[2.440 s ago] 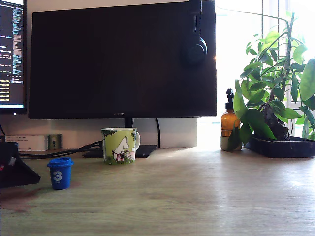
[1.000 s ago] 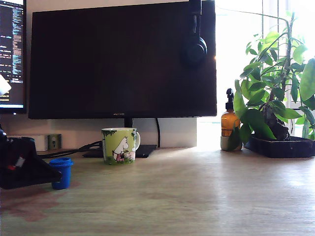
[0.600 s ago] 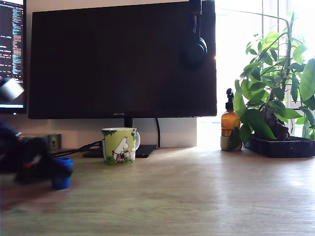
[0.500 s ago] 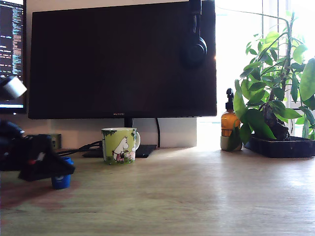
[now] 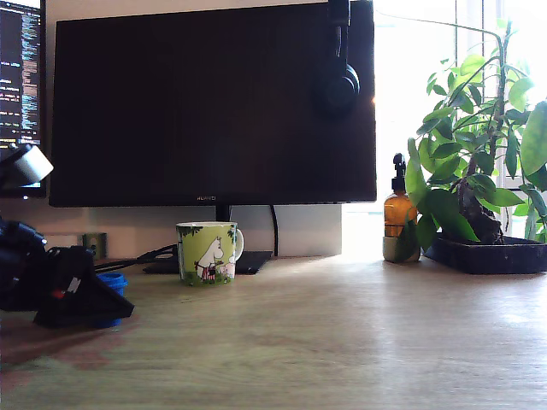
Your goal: Pick up the coffee capsules from the table one by one and drop them inside the nearest coffee cup
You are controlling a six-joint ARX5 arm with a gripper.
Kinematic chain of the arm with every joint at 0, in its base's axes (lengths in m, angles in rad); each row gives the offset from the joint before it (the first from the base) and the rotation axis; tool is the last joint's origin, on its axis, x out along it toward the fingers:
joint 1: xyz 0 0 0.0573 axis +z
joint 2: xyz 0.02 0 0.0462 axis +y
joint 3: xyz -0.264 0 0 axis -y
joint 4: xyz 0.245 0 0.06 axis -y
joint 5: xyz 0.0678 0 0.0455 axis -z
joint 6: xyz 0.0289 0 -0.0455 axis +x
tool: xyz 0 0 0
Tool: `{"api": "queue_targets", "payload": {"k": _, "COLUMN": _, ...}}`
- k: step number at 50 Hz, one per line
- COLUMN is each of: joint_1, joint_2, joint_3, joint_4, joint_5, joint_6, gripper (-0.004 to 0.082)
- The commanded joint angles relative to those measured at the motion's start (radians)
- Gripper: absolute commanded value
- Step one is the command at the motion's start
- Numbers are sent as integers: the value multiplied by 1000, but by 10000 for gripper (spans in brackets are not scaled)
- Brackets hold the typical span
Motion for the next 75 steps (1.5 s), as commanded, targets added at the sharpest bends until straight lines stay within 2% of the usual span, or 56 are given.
{"api": "queue_targets", "payload": {"k": 1, "joint_1": -3, "joint_2": 11, "joint_3": -7, "joint_4": 3, "joint_5": 2, "joint_6": -3, "gripper": 290}}
{"api": "queue_targets", "payload": {"k": 4, "joint_1": -3, "joint_2": 11, "joint_3": -7, "joint_4": 9, "joint_5": 2, "joint_6": -3, "gripper": 232}}
{"api": "queue_targets", "payload": {"k": 8, "joint_1": -3, "joint_2": 11, "joint_3": -7, "joint_4": 19, "joint_5": 2, "joint_6": -3, "gripper": 198}}
{"api": "queue_targets", "payload": {"k": 18, "joint_1": -3, "joint_2": 10, "joint_3": -7, "joint_4": 47, "joint_5": 3, "joint_6": -5, "gripper": 193}}
{"api": "queue_targets", "payload": {"k": 23, "joint_1": -3, "joint_2": 8, "joint_3": -7, "joint_4": 56, "joint_5": 23, "joint_6": -11, "gripper": 193}}
{"api": "queue_targets", "payload": {"k": 24, "joint_1": -3, "joint_2": 8, "joint_3": -7, "joint_4": 61, "joint_5": 28, "joint_6": -39, "gripper": 193}}
{"api": "queue_targets", "payload": {"k": 26, "joint_1": -3, "joint_2": 8, "joint_3": -7, "joint_4": 72, "joint_5": 35, "joint_6": -39, "gripper": 193}}
{"api": "queue_targets", "payload": {"k": 27, "joint_1": -3, "joint_2": 7, "joint_3": -7, "joint_4": 79, "joint_5": 38, "joint_6": -69, "gripper": 193}}
{"api": "queue_targets", "payload": {"k": 29, "joint_1": -3, "joint_2": 5, "joint_3": -7, "joint_4": 90, "joint_5": 49, "joint_6": -71, "gripper": 193}}
{"api": "queue_targets", "payload": {"k": 30, "joint_1": -3, "joint_2": 2, "joint_3": -7, "joint_4": 92, "joint_5": 57, "joint_6": -92, "gripper": 193}}
{"api": "queue_targets", "payload": {"k": 33, "joint_1": -3, "joint_2": -6, "joint_3": -7, "joint_4": 98, "joint_5": 69, "joint_6": -92, "gripper": 193}}
{"api": "queue_targets", "payload": {"k": 34, "joint_1": -3, "joint_2": -11, "joint_3": -7, "joint_4": 100, "joint_5": 70, "joint_6": -107, "gripper": 193}}
{"api": "queue_targets", "payload": {"k": 36, "joint_1": -3, "joint_2": -20, "joint_3": -7, "joint_4": 101, "joint_5": 70, "joint_6": -111, "gripper": 193}}
{"api": "queue_targets", "payload": {"k": 49, "joint_1": -3, "joint_2": -92, "joint_3": -5, "joint_4": 137, "joint_5": 69, "joint_6": -114, "gripper": 193}}
{"api": "queue_targets", "payload": {"k": 50, "joint_1": -3, "joint_2": -97, "joint_3": -3, "joint_4": 138, "joint_5": 69, "joint_6": -143, "gripper": 193}}
{"api": "queue_targets", "payload": {"k": 55, "joint_1": -3, "joint_2": -120, "joint_3": 18, "joint_4": 135, "joint_5": 69, "joint_6": -163, "gripper": 193}}
{"api": "queue_targets", "payload": {"k": 61, "joint_1": -3, "joint_2": -123, "joint_3": 68, "joint_4": 100, "joint_5": 69, "joint_6": -165, "gripper": 193}}
{"api": "queue_targets", "payload": {"k": 75, "joint_1": -3, "joint_2": -123, "joint_3": 242, "joint_4": -112, "joint_5": 69, "joint_6": -172, "gripper": 193}}
